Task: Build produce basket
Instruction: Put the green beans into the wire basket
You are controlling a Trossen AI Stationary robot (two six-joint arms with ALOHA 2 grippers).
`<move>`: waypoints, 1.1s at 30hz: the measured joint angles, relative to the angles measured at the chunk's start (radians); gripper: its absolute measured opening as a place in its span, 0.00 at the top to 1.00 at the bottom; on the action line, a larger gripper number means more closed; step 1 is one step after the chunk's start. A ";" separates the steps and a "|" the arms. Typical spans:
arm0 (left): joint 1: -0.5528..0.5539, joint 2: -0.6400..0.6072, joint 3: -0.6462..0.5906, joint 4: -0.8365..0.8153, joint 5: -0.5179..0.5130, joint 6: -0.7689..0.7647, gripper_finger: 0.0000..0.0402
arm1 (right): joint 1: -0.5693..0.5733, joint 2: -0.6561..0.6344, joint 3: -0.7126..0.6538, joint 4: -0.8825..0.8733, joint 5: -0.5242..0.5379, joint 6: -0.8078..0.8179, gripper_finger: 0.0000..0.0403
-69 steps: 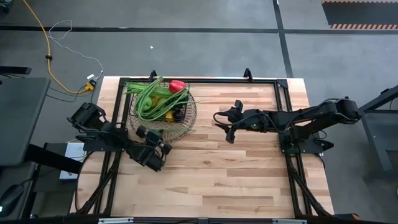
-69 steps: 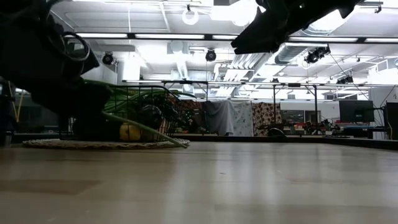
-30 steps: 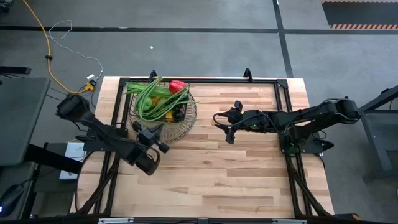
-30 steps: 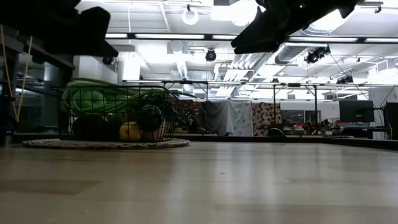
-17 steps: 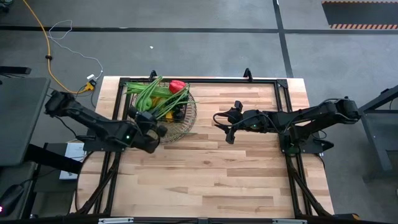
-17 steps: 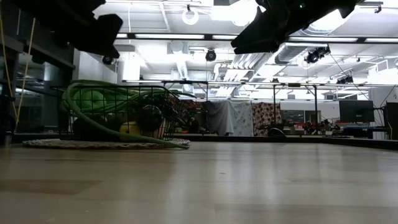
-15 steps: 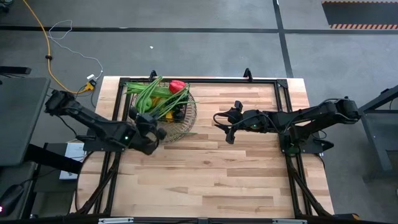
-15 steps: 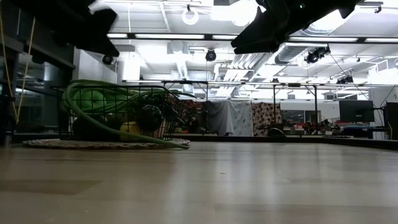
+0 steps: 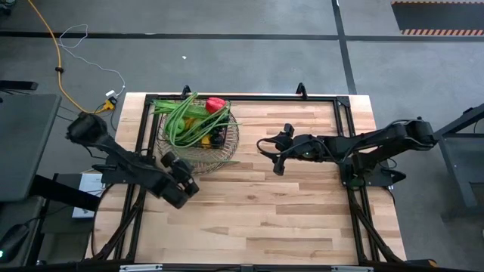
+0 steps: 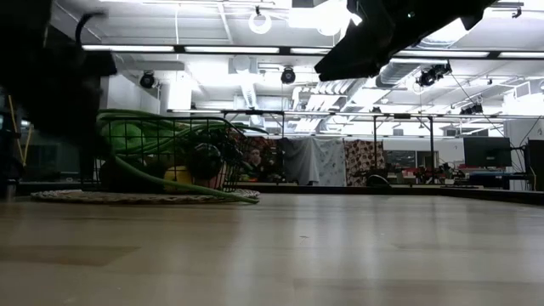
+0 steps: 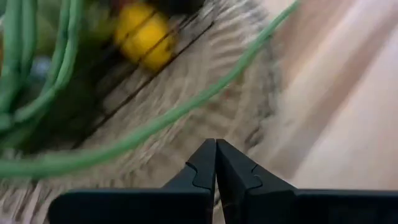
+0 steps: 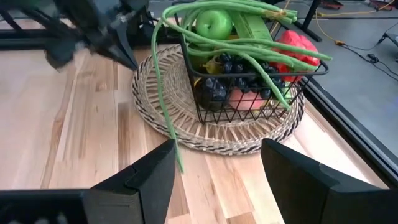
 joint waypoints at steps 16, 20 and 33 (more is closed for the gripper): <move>0.076 0.308 -0.046 0.036 -0.222 -0.217 1.00 | 0.000 0.003 0.000 0.023 0.000 -0.011 0.44; 0.092 0.338 -0.046 0.087 -0.328 -0.179 1.00 | 0.000 0.003 0.000 0.024 0.000 -0.011 0.44; 0.092 0.354 -0.045 0.168 -0.556 -0.165 1.00 | 0.000 0.003 0.000 0.024 0.000 -0.011 0.44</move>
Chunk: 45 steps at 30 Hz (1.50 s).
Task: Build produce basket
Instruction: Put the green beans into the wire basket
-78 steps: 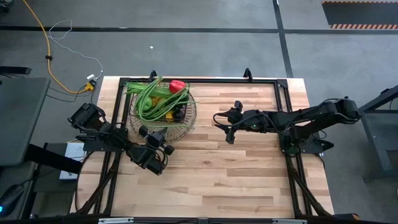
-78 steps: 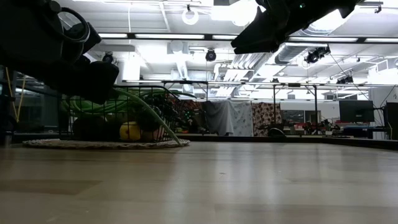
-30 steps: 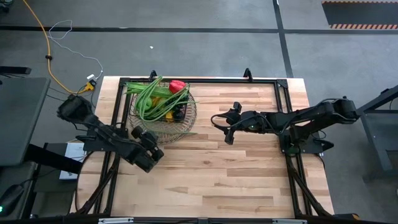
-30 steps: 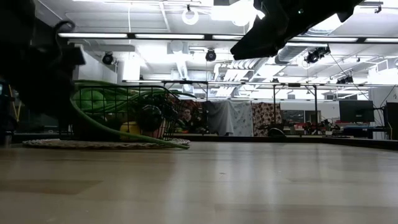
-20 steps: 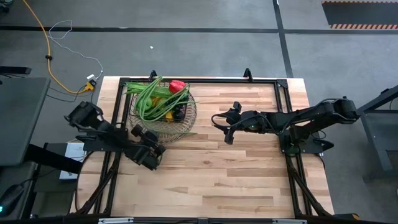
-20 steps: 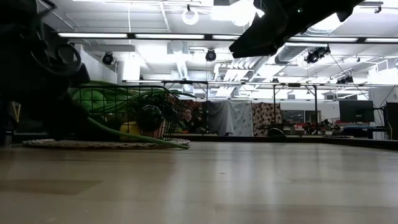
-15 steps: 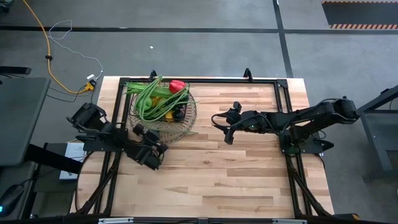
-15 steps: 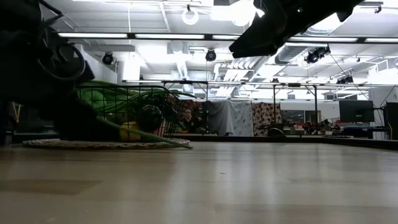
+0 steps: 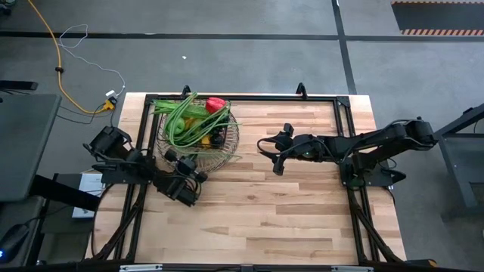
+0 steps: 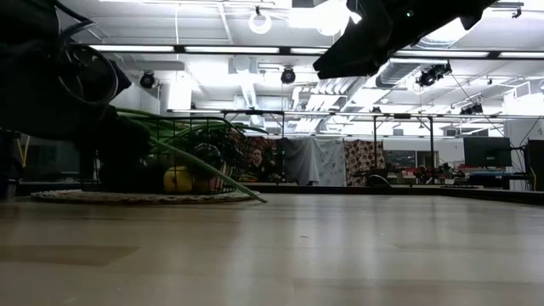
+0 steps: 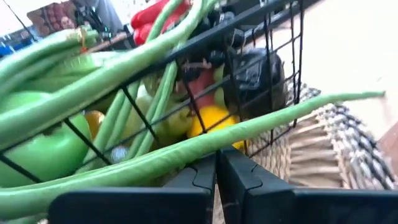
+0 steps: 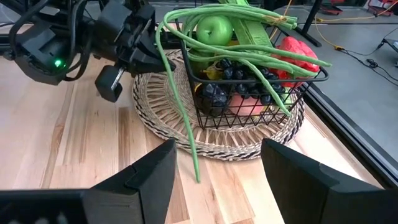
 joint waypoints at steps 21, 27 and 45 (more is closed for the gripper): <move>-0.071 -0.039 0.138 -0.003 -0.181 0.180 1.00 | 0.000 0.000 0.000 0.000 0.000 0.000 0.44; -0.058 -0.166 0.153 -0.037 -0.193 0.236 1.00 | 0.000 0.000 0.000 0.000 0.000 0.000 0.44; 0.357 -0.561 0.152 -0.187 0.084 0.483 1.00 | 0.000 0.000 0.000 0.000 0.000 0.003 0.44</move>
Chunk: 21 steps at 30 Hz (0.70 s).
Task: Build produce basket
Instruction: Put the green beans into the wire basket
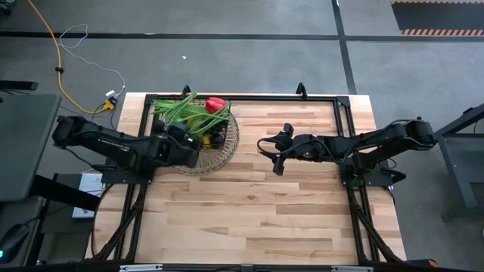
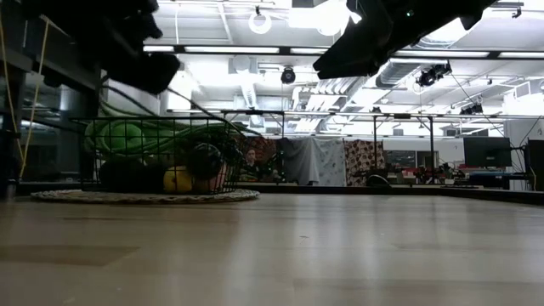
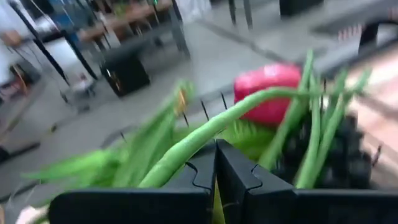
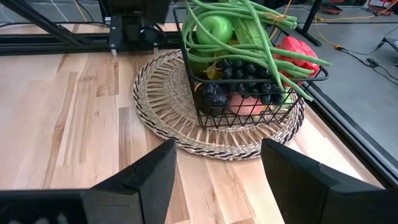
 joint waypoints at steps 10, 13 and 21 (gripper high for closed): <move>0.045 0.040 -0.001 -0.005 0.355 0.070 1.00 | 0.000 0.000 0.000 0.000 0.000 -0.003 0.44; 0.045 0.041 -0.001 -0.004 0.449 0.101 1.00 | 0.000 0.000 0.000 0.000 0.000 -0.003 0.44; 0.110 0.009 0.027 -0.003 0.611 0.210 1.00 | 0.000 0.000 0.000 0.013 0.000 -0.003 0.44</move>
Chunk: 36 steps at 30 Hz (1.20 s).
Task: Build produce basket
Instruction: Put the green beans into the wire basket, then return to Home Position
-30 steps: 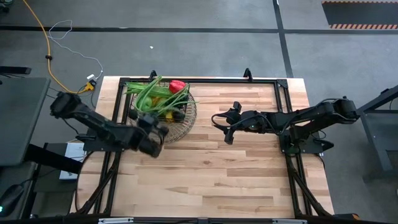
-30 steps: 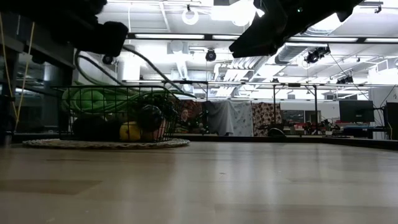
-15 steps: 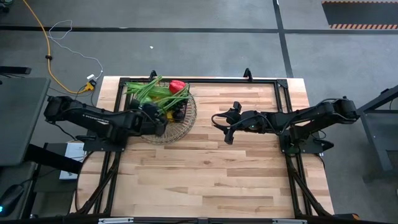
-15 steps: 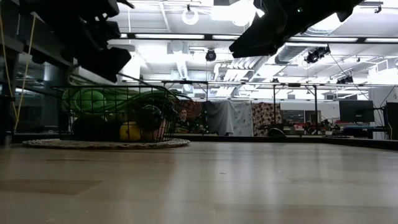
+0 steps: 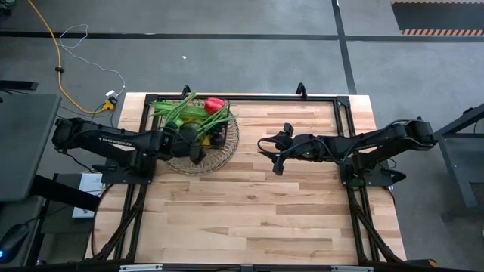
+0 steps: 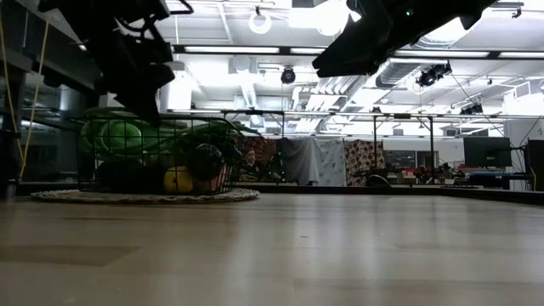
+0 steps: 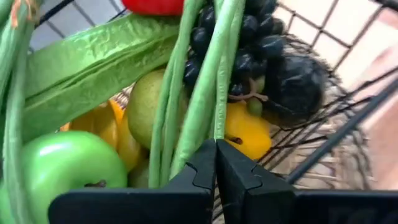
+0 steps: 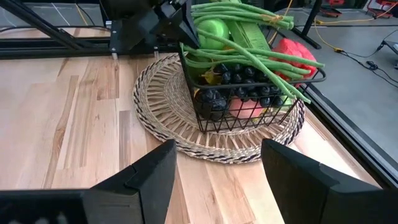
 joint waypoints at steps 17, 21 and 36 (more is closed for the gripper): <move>0.196 -0.027 0.118 0.080 0.270 0.242 1.00 | 0.000 0.000 0.000 0.002 0.000 -0.007 0.44; 0.208 -0.058 0.155 0.108 0.322 0.296 1.00 | 0.000 0.000 0.000 0.002 0.000 -0.007 0.44; -0.070 -0.523 -0.169 0.652 0.309 0.476 1.00 | 0.000 0.003 0.000 0.003 0.000 0.003 0.44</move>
